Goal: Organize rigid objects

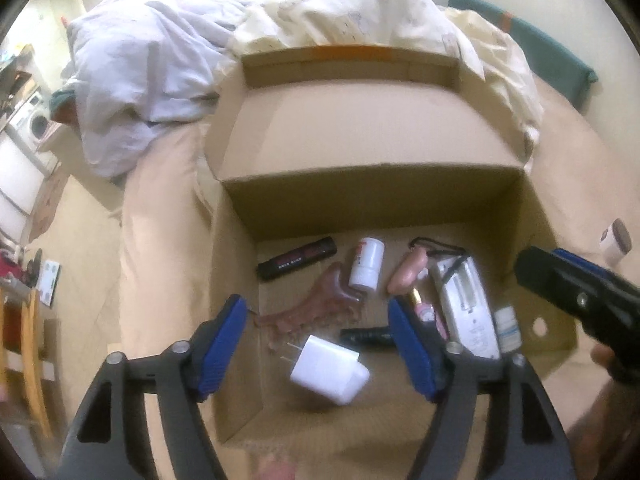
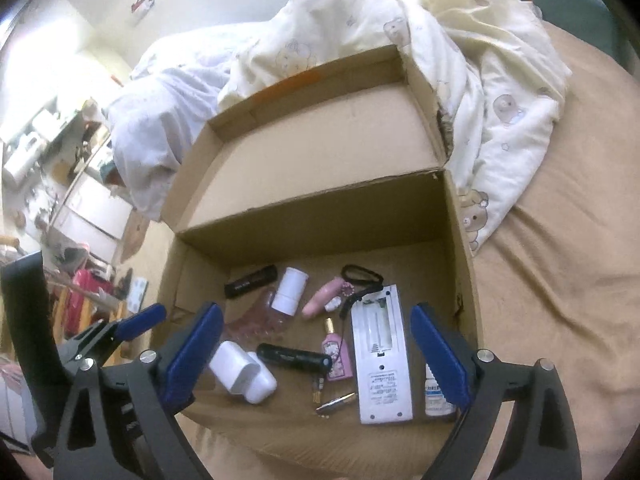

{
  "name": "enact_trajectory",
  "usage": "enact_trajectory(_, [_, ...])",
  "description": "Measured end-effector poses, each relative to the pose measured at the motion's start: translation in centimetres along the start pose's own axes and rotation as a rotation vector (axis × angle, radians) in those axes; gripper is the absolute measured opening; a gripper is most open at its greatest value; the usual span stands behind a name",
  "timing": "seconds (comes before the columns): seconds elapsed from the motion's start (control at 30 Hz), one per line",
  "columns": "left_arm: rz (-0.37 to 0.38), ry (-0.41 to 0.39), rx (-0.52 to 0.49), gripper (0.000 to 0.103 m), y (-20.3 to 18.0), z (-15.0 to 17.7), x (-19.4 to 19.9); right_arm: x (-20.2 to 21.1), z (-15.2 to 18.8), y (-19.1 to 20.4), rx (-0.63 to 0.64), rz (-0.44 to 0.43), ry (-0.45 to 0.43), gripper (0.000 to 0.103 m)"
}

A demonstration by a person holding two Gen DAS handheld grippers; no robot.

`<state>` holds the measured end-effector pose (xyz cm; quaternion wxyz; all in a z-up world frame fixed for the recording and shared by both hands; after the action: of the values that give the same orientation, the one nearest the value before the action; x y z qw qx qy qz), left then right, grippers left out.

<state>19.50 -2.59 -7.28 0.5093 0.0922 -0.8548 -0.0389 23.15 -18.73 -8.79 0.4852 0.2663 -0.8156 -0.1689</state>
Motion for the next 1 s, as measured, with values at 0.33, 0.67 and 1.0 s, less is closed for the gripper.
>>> enact_trajectory(0.33, [-0.011, -0.026, 0.078, 0.089, 3.0, 0.8, 4.5, 4.5, 0.5, 1.2, 0.03, 0.034, -0.055, 0.103])
enact_trajectory(0.67, [0.033, -0.094, 0.1, 0.089, 4.5, 3.9, 8.4, 9.0, 3.6, 2.7, 0.113, 0.101, -0.114, 0.103])
enact_trajectory(1.0, [0.019, -0.071, 0.076, 0.091, 4.1, 7.7, 7.4, 9.3, 7.0, 3.0, 0.135, 0.121, -0.102, 0.103])
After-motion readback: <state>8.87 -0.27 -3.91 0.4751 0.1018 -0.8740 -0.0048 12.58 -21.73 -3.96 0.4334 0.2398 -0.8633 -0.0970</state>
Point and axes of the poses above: each gripper's, at about its wrist camera, not at the fingertips, and x roughly against the way its jaws point, y to its left, z to its underside, the point moved 10 cm from there along -x, roughly the way its jaws point, and after that the axes turned 7 degrees about -z, right-handed, at the moved point
